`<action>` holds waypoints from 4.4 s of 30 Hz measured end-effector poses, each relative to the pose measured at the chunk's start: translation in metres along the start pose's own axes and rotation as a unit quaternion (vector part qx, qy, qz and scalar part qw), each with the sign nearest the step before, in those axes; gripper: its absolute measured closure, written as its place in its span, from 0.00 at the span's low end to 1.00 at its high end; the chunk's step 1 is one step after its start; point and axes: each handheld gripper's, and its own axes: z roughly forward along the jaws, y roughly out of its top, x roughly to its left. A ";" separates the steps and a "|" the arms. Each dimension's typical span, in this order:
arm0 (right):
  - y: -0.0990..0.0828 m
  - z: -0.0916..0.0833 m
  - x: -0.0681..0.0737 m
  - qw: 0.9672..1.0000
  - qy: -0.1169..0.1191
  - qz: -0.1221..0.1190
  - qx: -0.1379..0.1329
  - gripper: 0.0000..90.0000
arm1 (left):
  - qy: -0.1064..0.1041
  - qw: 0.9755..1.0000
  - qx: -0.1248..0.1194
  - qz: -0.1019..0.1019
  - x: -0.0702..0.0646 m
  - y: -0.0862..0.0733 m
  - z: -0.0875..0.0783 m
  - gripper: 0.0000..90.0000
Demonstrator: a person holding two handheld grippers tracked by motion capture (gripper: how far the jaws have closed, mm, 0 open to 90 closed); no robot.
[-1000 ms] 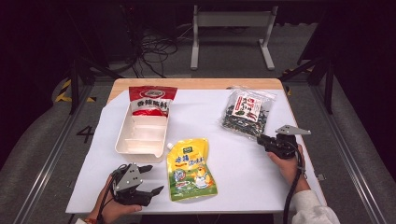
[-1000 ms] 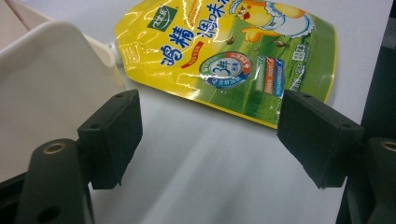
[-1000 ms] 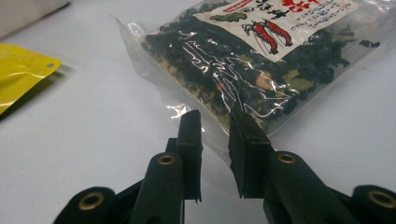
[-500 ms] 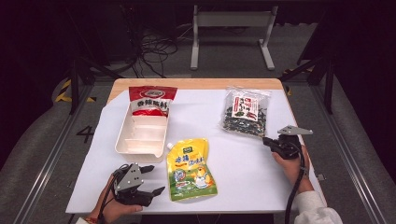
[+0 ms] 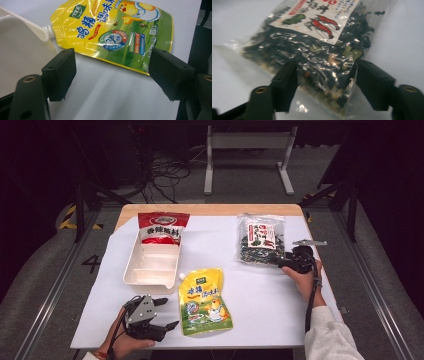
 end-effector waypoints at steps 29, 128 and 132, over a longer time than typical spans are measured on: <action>-0.017 -0.009 -0.008 0.989 0.141 0.010 -0.039 0.91 | -0.044 0.999 -0.025 0.006 -0.011 0.028 0.011 0.24; -0.060 -0.099 0.037 0.975 0.119 -0.159 -0.101 0.31 | -0.090 0.989 -0.112 -0.014 0.039 0.160 0.074 0.81; -0.066 -0.102 0.038 0.976 0.116 -0.163 -0.088 0.31 | -0.078 0.990 -0.117 -0.010 0.042 0.160 0.059 0.81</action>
